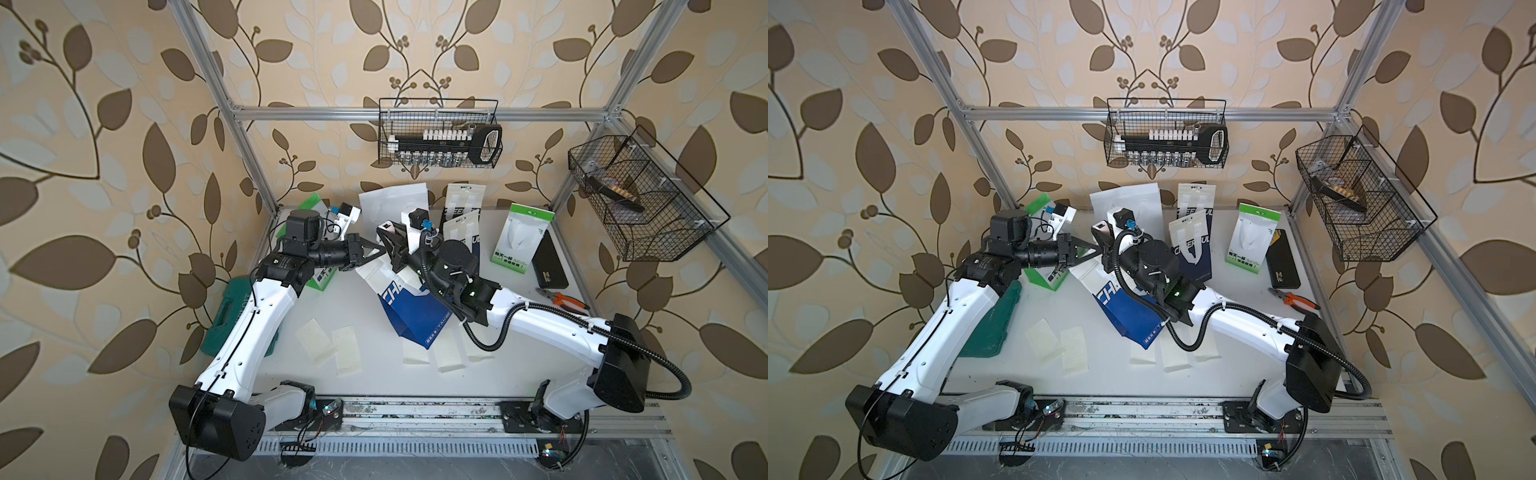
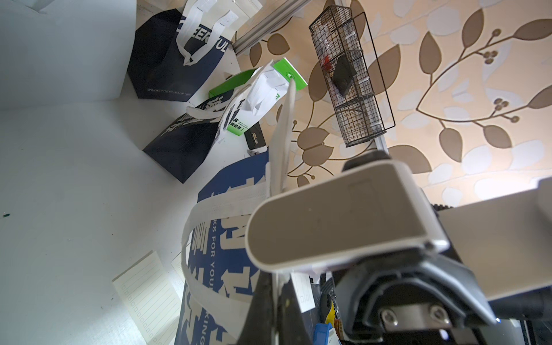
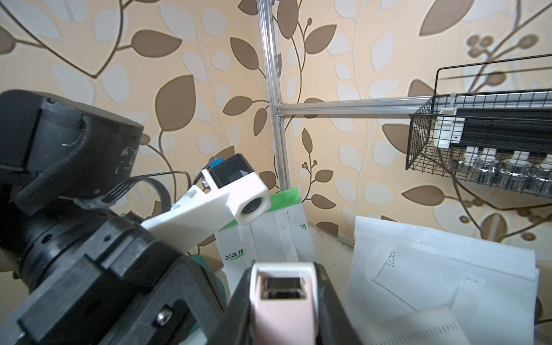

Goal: Staple the receipts to the bags
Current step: Place the stapler in the takeout bag.

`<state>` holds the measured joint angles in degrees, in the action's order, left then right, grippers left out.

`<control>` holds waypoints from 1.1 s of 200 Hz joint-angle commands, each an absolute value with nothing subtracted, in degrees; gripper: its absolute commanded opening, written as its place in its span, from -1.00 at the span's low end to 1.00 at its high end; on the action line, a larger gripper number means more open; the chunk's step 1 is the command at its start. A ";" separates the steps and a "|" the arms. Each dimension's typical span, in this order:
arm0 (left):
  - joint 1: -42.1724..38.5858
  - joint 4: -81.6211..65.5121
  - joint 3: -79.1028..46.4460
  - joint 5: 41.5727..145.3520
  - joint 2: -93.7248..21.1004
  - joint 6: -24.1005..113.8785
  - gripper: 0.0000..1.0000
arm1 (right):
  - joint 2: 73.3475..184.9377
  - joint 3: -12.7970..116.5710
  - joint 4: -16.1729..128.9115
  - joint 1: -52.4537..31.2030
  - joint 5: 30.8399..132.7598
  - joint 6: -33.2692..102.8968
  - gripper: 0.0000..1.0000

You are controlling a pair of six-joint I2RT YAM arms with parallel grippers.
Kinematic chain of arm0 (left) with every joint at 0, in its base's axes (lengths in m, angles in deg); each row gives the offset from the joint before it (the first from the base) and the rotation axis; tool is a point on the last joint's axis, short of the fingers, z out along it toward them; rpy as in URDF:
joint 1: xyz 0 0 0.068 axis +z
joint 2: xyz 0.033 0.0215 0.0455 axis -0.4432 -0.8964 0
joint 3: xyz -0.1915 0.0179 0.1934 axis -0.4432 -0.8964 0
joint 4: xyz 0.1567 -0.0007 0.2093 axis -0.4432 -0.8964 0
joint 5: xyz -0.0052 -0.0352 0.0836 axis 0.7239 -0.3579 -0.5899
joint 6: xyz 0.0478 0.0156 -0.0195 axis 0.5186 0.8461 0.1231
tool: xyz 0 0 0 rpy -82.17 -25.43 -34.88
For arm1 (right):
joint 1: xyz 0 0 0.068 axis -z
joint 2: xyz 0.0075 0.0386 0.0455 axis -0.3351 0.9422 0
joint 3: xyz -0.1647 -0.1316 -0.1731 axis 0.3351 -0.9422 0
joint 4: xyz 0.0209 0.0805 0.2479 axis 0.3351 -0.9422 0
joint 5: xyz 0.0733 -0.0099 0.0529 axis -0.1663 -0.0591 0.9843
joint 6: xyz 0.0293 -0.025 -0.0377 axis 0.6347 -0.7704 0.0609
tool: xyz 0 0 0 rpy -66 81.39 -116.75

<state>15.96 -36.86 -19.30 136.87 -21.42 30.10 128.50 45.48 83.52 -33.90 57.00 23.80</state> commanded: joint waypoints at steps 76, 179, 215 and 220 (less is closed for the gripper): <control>15.51 -41.26 -16.62 131.01 -15.73 43.82 -1.00 | 126.80 51.29 61.59 -33.69 58.00 30.34 -1.00; 13.32 -38.14 -18.65 125.05 -11.08 46.81 -1.00 | 128.29 60.36 43.52 -33.78 60.18 37.71 -1.00; 11.87 -40.87 -17.73 124.07 -12.44 48.58 -1.00 | 128.55 61.48 44.57 -35.08 58.19 35.61 -1.00; 11.64 -41.08 -17.71 123.91 -12.62 48.76 -1.00 | 128.75 62.15 44.14 -35.29 57.95 35.32 -1.00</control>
